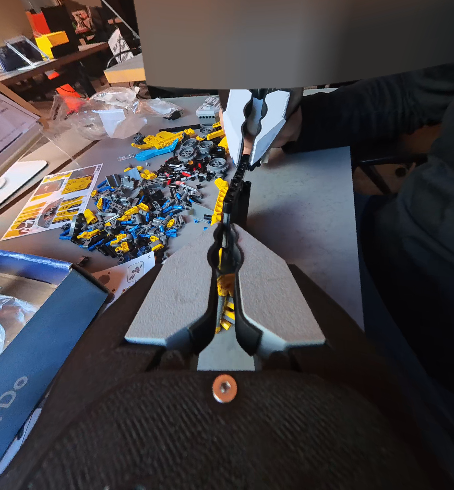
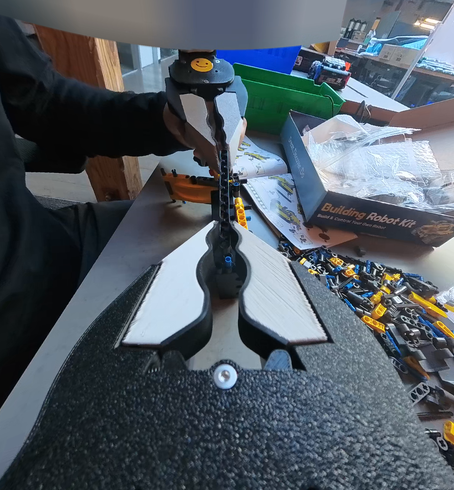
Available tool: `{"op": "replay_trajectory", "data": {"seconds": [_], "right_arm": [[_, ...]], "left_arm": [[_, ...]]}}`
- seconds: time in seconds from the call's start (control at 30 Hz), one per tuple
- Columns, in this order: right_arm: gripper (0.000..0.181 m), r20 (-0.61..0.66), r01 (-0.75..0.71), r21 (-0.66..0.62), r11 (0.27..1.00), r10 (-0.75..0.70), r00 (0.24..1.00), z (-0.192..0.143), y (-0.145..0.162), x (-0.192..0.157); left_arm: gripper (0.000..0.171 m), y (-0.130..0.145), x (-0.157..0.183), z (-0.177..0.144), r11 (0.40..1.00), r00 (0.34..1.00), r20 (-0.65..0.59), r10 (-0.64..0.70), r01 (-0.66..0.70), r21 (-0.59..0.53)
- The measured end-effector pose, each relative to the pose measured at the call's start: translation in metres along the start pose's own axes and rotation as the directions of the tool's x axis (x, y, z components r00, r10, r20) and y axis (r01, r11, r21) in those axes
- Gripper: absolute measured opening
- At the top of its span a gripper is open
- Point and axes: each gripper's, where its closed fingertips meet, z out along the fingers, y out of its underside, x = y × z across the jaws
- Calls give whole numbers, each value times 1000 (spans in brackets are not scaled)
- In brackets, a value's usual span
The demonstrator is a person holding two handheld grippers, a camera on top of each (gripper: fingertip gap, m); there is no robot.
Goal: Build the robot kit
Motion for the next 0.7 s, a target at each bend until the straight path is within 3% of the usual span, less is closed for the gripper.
{"op": "replay_trajectory", "data": {"seconds": [0.7], "right_arm": [[7,8,13,-21,1000,-13,1000,0,0,-1]], "left_arm": [[0,-5,2,0,993,1000,1,26,-26,114]]}}
